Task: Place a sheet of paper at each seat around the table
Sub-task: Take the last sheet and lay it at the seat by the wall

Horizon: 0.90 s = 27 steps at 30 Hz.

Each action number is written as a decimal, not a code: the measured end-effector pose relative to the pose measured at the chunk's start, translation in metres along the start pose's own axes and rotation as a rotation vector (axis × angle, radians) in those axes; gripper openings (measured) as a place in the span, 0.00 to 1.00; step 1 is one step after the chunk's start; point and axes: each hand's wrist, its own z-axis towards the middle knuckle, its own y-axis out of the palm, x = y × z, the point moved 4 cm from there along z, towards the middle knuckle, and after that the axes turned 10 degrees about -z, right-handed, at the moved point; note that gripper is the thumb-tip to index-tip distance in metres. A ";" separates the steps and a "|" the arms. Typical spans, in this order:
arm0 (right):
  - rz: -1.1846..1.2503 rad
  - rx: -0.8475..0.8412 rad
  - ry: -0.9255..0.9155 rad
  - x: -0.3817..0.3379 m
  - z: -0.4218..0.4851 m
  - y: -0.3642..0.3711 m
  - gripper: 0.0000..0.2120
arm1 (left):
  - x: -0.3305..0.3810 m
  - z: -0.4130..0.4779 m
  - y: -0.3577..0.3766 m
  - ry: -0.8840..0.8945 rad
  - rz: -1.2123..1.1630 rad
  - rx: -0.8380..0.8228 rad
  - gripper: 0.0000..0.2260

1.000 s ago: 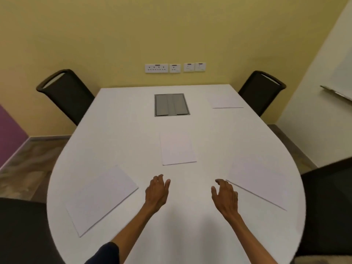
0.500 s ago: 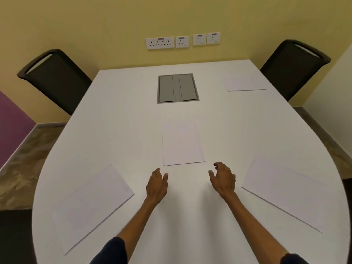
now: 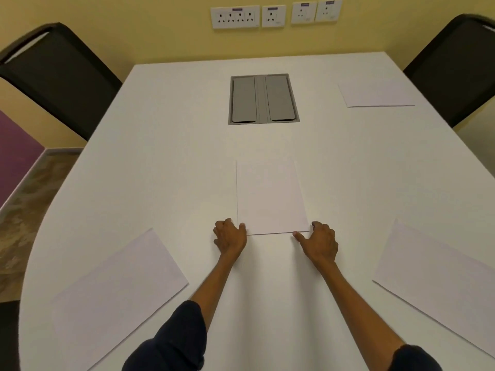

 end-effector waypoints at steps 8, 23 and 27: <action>0.107 0.071 0.081 -0.021 0.008 0.013 0.20 | 0.005 0.017 0.009 0.000 -0.031 0.093 0.18; 0.920 -0.024 0.389 0.001 -0.005 0.001 0.10 | -0.007 0.008 -0.014 -0.181 -0.753 0.079 0.08; 1.082 -0.088 0.322 0.004 -0.033 -0.016 0.12 | -0.005 -0.019 -0.028 -0.113 -0.813 0.029 0.06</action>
